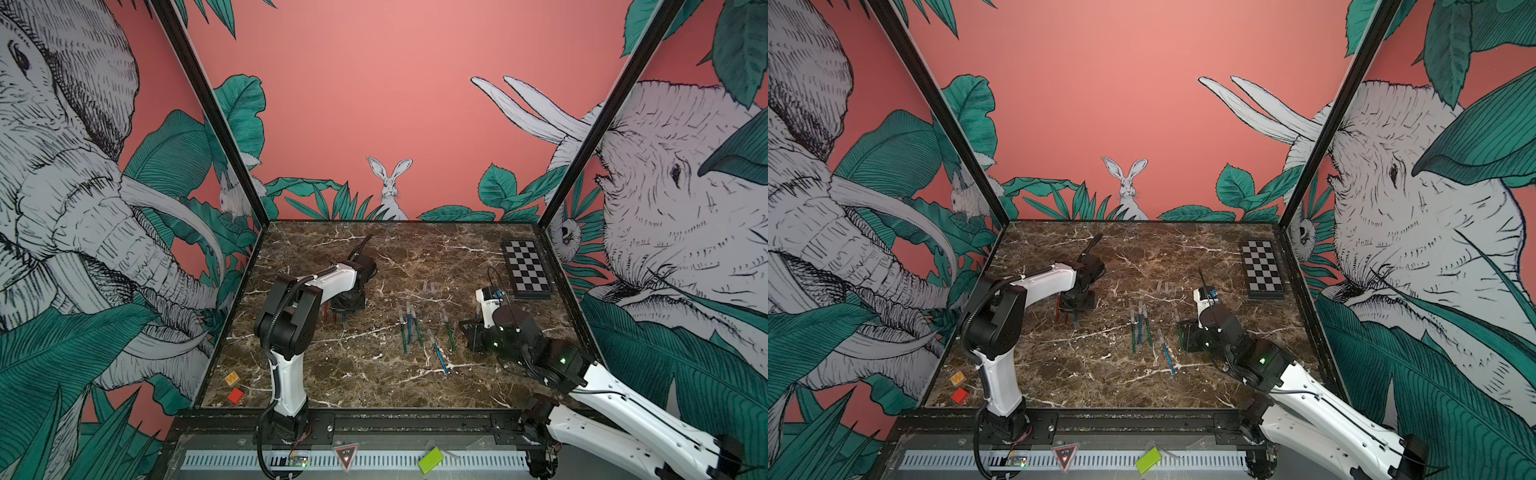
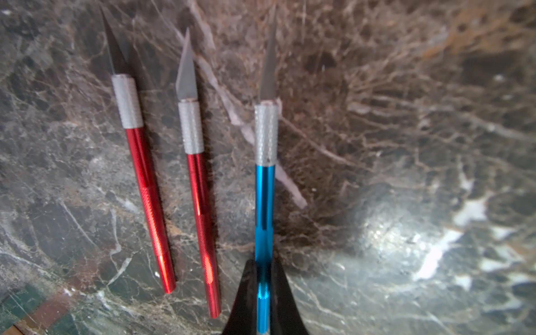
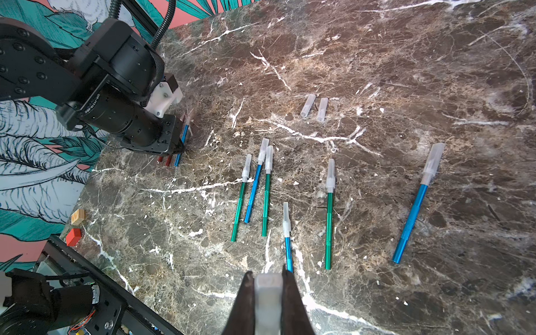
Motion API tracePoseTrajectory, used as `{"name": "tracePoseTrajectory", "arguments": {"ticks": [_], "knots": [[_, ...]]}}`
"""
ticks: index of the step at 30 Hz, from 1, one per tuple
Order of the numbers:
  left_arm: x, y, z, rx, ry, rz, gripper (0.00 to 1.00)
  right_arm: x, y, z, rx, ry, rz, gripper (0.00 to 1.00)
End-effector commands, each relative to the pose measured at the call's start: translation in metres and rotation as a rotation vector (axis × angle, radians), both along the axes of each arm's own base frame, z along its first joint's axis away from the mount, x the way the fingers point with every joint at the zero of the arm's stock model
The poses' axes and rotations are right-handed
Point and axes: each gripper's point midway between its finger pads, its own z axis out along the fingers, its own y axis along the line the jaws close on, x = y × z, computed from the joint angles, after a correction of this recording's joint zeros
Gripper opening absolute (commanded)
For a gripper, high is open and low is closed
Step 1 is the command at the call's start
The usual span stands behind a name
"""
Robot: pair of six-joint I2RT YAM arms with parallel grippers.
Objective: Remove protective caps from carving knives
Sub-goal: Place the carving knife at the center of the board.
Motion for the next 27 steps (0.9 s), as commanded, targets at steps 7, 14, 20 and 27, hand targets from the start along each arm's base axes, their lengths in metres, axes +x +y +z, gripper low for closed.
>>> {"name": "tracePoseTrajectory", "arguments": {"ticks": [7,14,20,27], "knots": [[-0.004,0.005,-0.002,0.004,0.031,0.029,0.08,0.000,0.002,0.010,0.017,-0.011,-0.003,0.00],[-0.006,0.005,-0.003,0.002,0.041,0.023,0.11,-0.001,0.001,0.012,0.024,-0.013,-0.003,0.00],[-0.005,0.004,-0.002,-0.002,0.042,0.020,0.16,-0.002,0.002,0.014,0.029,-0.014,-0.001,0.00],[-0.003,0.003,0.001,-0.003,0.039,0.016,0.17,-0.002,0.002,0.017,0.033,-0.016,-0.001,0.00]]}}
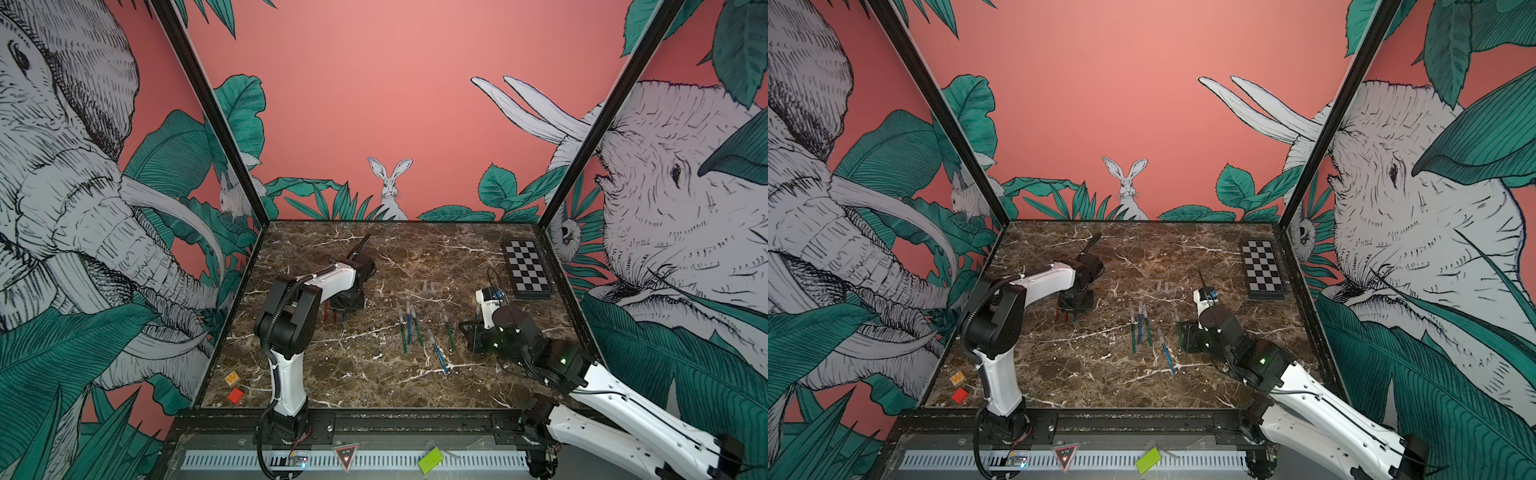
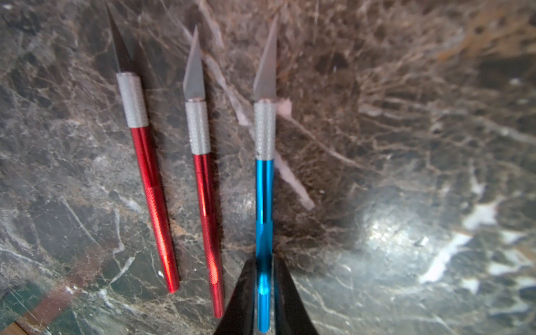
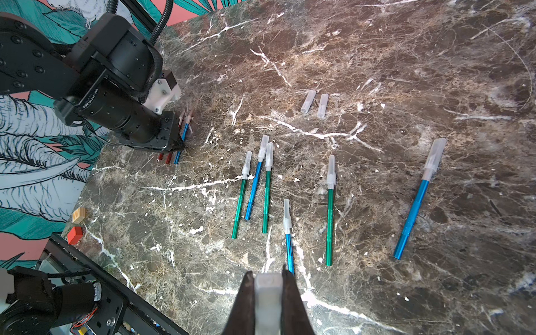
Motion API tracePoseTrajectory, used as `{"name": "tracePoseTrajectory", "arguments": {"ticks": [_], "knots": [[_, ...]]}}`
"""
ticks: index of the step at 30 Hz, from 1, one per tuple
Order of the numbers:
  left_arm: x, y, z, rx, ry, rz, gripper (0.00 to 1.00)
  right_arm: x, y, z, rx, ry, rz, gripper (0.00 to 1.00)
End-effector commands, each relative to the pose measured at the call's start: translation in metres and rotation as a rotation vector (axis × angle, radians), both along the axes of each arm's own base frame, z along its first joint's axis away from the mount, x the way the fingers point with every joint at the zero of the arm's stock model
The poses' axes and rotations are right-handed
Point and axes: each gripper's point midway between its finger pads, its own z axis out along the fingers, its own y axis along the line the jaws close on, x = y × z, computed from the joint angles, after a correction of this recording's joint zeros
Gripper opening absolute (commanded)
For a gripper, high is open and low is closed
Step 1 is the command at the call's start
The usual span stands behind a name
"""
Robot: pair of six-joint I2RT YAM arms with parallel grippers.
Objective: Remove protective caps from carving knives
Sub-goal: Place the carving knife at the center of the board.
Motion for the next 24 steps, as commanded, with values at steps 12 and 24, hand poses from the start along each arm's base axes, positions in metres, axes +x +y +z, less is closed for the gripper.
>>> {"name": "tracePoseTrajectory", "arguments": {"ticks": [12,24], "knots": [[0.014,0.002,0.037,0.033,-0.026,-0.029,0.23,0.001,0.000,0.020,0.026,-0.034,-0.004,0.00],[0.035,-0.014,0.162,-0.092,-0.267,-0.122,0.63,0.016,-0.013,0.006,-0.216,0.012,-0.016,0.00]]}}
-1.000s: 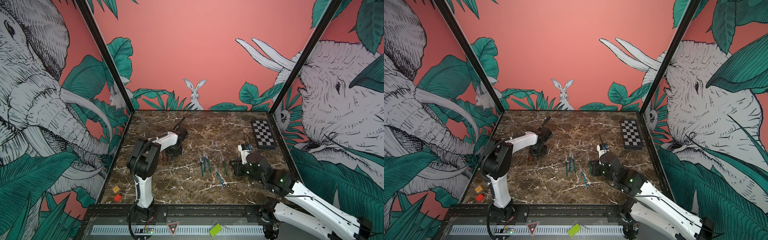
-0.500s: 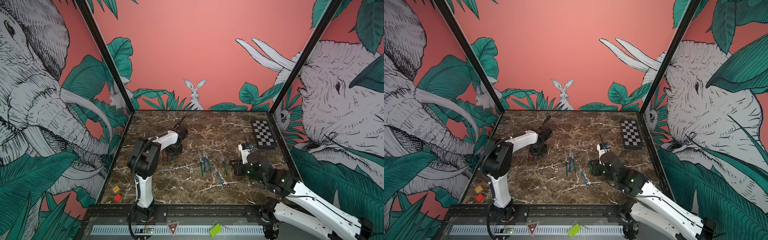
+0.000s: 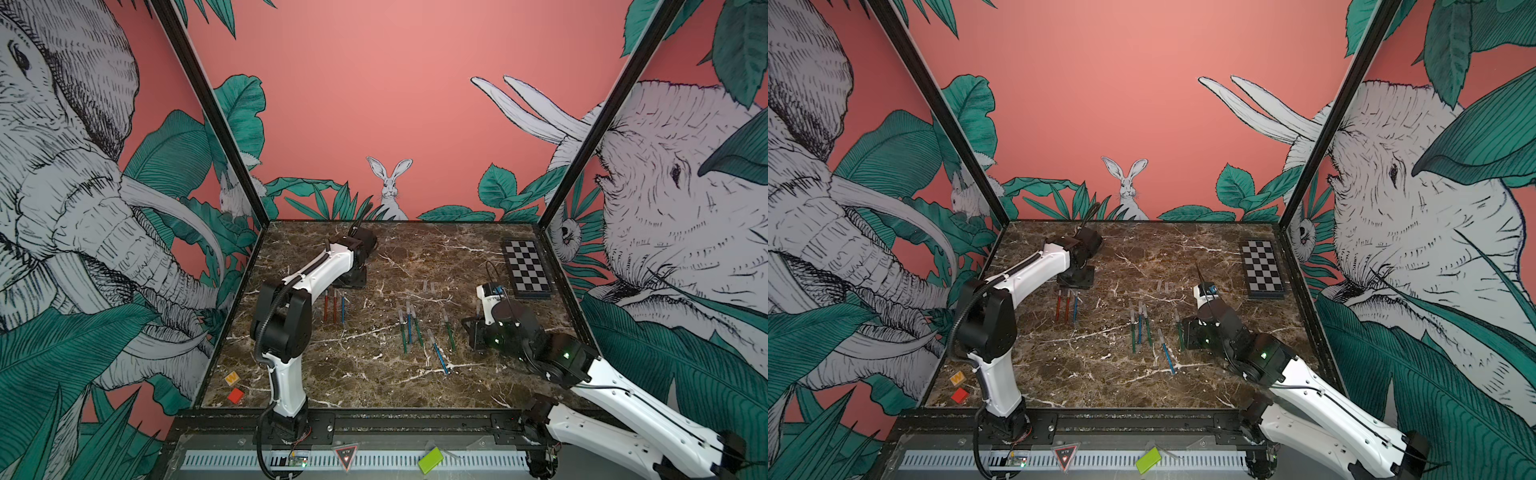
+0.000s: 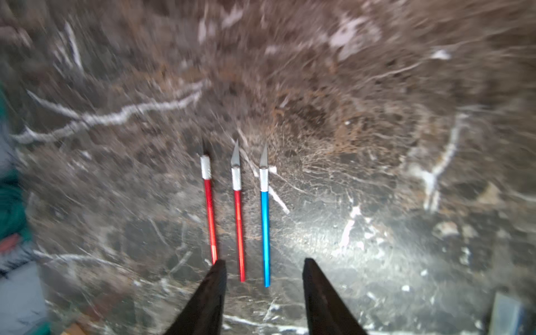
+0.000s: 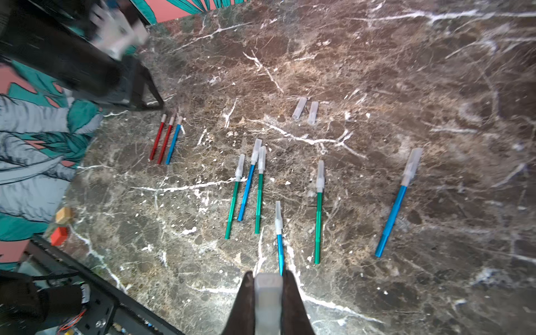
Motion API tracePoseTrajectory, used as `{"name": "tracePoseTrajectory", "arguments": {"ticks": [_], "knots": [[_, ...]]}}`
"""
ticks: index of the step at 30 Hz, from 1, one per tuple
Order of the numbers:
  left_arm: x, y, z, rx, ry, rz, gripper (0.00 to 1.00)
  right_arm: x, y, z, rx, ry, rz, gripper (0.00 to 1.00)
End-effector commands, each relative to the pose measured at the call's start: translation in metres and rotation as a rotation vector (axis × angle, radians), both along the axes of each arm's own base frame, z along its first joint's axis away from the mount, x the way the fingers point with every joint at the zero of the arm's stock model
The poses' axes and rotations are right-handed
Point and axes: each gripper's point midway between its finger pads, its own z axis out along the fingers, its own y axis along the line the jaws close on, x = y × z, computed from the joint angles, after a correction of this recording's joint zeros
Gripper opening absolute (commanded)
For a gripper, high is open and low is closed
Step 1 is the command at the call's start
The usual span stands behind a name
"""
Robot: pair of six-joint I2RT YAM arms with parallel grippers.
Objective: Remove protective caps from carving knives
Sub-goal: Place the carving knife at the center of the board, then place the protective sleeve at the center of the board.
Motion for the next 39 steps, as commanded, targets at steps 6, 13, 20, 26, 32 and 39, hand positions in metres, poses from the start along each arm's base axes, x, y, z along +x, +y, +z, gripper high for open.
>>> {"name": "tracePoseTrajectory", "arguments": {"ticks": [6,13,20,26,32,39], "knots": [[-0.040,0.002,0.082,-0.152,-0.175,-0.119,0.75,0.042,-0.005,-0.017,-0.190,0.105,-0.011,0.00],[-0.075,0.018,0.063,-0.163,-0.272,-0.184,0.86,0.096,0.012,-0.032,-0.247,0.210,0.015,0.00],[-0.075,0.025,0.063,-0.138,-0.307,-0.184,0.91,0.144,0.025,-0.057,-0.293,0.327,0.010,0.00],[-0.076,0.029,0.055,-0.104,-0.275,-0.175,0.92,0.176,0.027,-0.085,-0.286,0.402,-0.009,0.00],[-0.075,0.025,0.050,-0.112,-0.253,-0.182,0.93,0.201,0.024,-0.115,-0.261,0.467,-0.033,0.00],[-0.074,0.026,0.049,-0.106,-0.255,-0.184,0.92,0.215,0.020,-0.133,-0.285,0.494,-0.046,0.00]]}}
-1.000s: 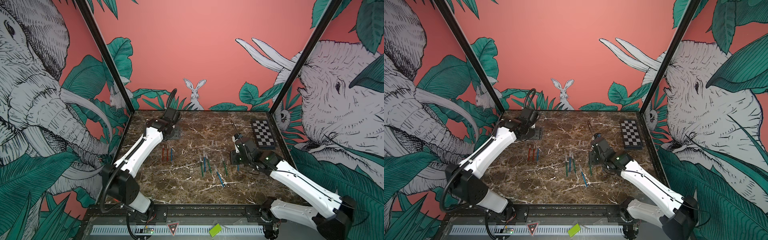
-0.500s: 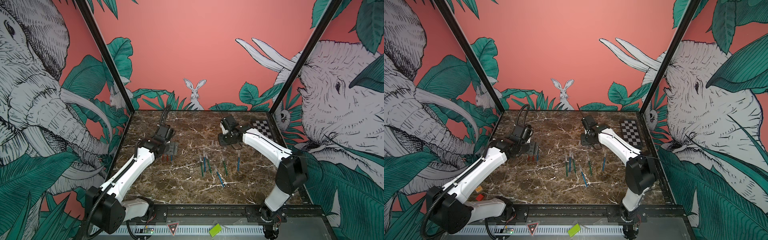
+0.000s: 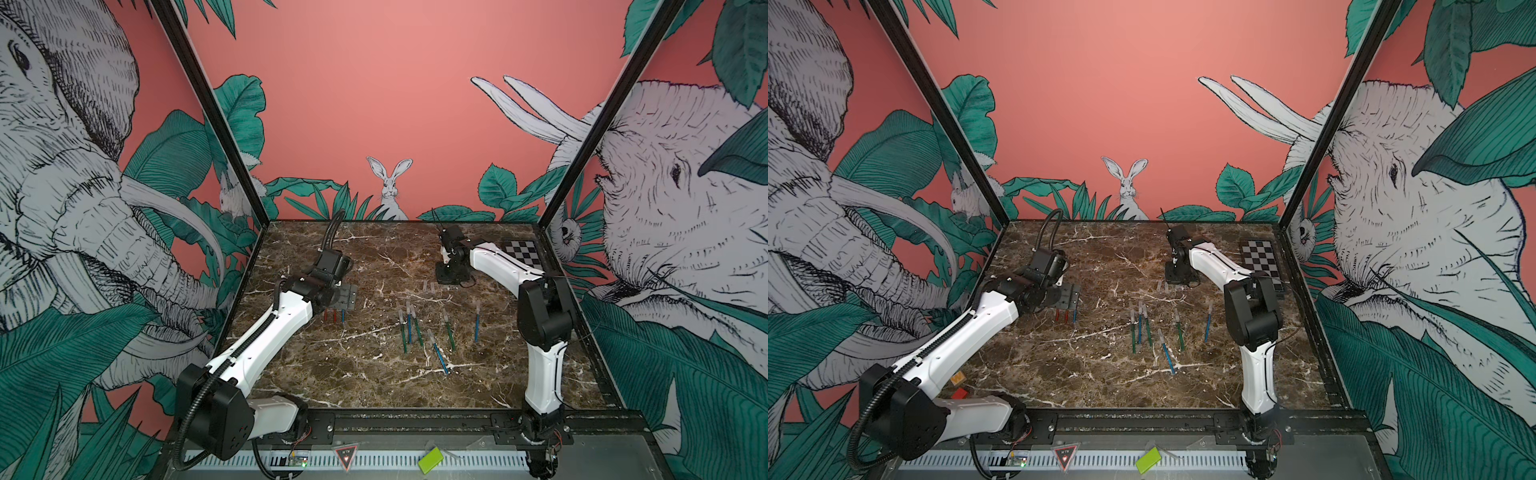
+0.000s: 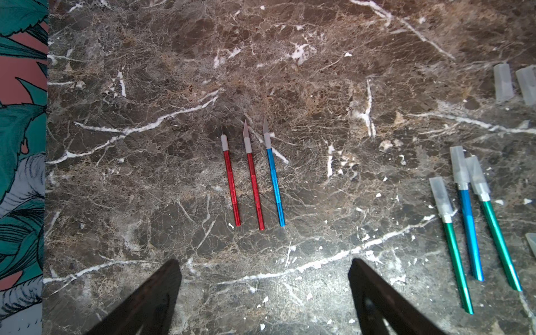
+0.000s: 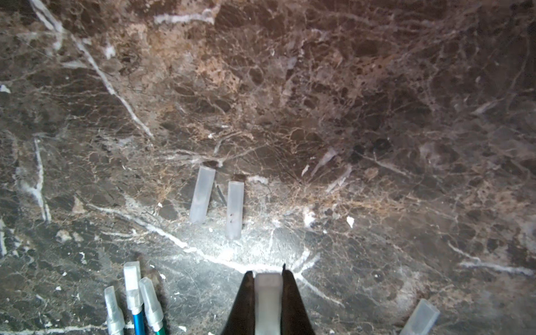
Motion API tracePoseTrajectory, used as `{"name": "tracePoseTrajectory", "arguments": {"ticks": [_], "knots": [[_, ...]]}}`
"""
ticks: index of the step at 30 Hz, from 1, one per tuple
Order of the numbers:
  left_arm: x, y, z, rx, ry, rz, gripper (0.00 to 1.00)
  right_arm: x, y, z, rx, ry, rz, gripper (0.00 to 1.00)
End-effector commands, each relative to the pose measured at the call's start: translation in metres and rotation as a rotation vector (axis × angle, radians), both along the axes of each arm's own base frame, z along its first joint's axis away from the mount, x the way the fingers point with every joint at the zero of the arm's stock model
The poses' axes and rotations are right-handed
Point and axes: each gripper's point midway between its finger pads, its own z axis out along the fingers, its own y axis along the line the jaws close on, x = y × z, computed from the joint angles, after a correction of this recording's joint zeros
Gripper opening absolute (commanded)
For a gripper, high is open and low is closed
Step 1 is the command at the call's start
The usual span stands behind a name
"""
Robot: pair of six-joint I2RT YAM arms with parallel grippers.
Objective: Remove protective caps from carving knives
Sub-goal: Place the protective sleeve at the center of the board.
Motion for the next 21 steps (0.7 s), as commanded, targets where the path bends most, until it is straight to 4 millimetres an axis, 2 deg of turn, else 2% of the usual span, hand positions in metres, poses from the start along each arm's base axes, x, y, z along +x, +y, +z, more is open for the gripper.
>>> {"name": "tracePoseTrajectory", "arguments": {"ticks": [1,11,21], "knots": [[0.003,0.000,0.006,0.004,-0.021,-0.005,0.93,0.003,0.000,-0.001,0.000,0.017,0.007,0.00],[0.004,0.000,0.002,0.016,-0.003,-0.007,0.93,0.007,-0.003,-0.031,-0.026,0.072,-0.008,0.00],[0.005,0.000,-0.002,0.021,0.007,-0.006,0.92,0.010,0.001,-0.044,-0.021,0.093,-0.017,0.00]]}}
